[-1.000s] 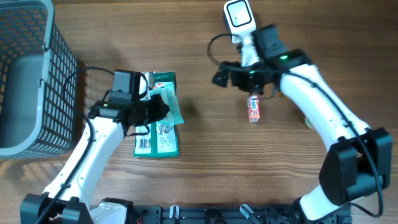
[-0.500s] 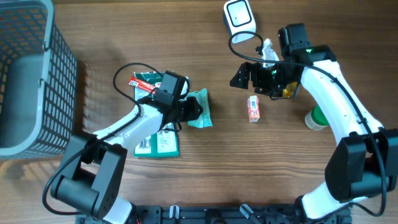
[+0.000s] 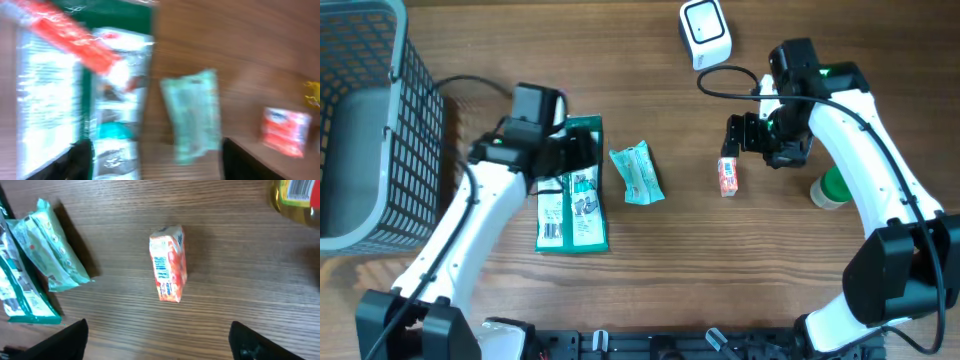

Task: Scan the item barcode
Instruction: 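Lift the wipes pack and set it right of the glove packet, then move the right gripper down and grasp the red Kleenex pack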

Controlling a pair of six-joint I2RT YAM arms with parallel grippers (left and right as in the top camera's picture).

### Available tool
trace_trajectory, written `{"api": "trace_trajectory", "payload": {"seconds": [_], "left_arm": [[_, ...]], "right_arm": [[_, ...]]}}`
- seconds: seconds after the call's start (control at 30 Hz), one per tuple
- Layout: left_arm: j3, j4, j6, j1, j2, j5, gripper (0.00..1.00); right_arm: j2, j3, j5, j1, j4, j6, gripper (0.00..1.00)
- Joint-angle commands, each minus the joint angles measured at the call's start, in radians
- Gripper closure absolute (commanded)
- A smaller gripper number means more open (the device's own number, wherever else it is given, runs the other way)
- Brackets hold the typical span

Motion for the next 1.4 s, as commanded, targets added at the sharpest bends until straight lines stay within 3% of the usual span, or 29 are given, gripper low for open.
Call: {"api": "trace_trajectory", "payload": {"seconds": [0.0,0.03,0.07,0.13,0.2,0.3,0.33,0.37,0.4,0.57,0.8,0.93,1.07,1.23,1.37], "left_arm": [[0.004,-0.069,0.013,0.081,0.0,-0.15,0.17],[0.004,-0.077,0.013,0.093,0.0,-0.15,0.03],[0.004,-0.078,0.013,0.102,0.0,-0.149,0.0],[0.004,-0.077,0.013,0.109,0.0,-0.149,0.0],[0.004,-0.077,0.013,0.109,0.0,-0.149,0.0],[0.004,-0.078,0.013,0.109,0.0,-0.149,0.0],[0.004,-0.078,0.013,0.109,0.0,-0.149,0.0],[0.004,-0.077,0.013,0.109,0.0,-0.149,0.0],[0.004,-0.078,0.013,0.109,0.0,-0.149,0.0],[0.004,-0.077,0.013,0.109,0.0,-0.149,0.0],[0.004,-0.077,0.013,0.109,0.0,-0.149,0.0],[0.004,-0.077,0.013,0.109,0.0,-0.149,0.0],[0.004,-0.077,0.013,0.109,0.0,-0.149,0.0],[0.004,-0.077,0.013,0.109,0.0,-0.149,0.0],[0.004,-0.077,0.013,0.109,0.0,-0.149,0.0]], "right_arm": [[-0.013,-0.009,0.089,0.043,-0.003,0.055,0.17],[-0.013,-0.016,0.112,0.056,-0.003,0.076,0.18],[-0.013,-0.027,0.135,0.07,0.003,0.094,0.18],[-0.013,-0.073,0.143,0.103,0.059,0.093,0.14],[-0.013,-0.106,0.148,0.122,0.111,0.091,0.0],[-0.013,-0.11,0.147,0.121,0.147,0.09,0.0],[-0.013,-0.11,0.147,0.121,0.17,0.07,0.03],[-0.013,-0.111,0.156,0.121,0.175,0.067,0.27],[-0.013,-0.123,0.158,0.122,0.173,0.067,0.35],[-0.013,-0.225,0.169,0.122,0.255,0.041,0.35],[-0.013,-0.33,0.169,0.122,0.394,0.043,0.43],[-0.013,-0.377,0.169,0.126,0.463,0.043,0.53],[-0.013,-0.381,0.159,0.126,0.474,0.043,0.71],[-0.013,-0.381,0.022,0.146,0.509,0.101,0.76],[-0.013,-0.38,0.195,0.241,0.537,0.177,0.77]]}}
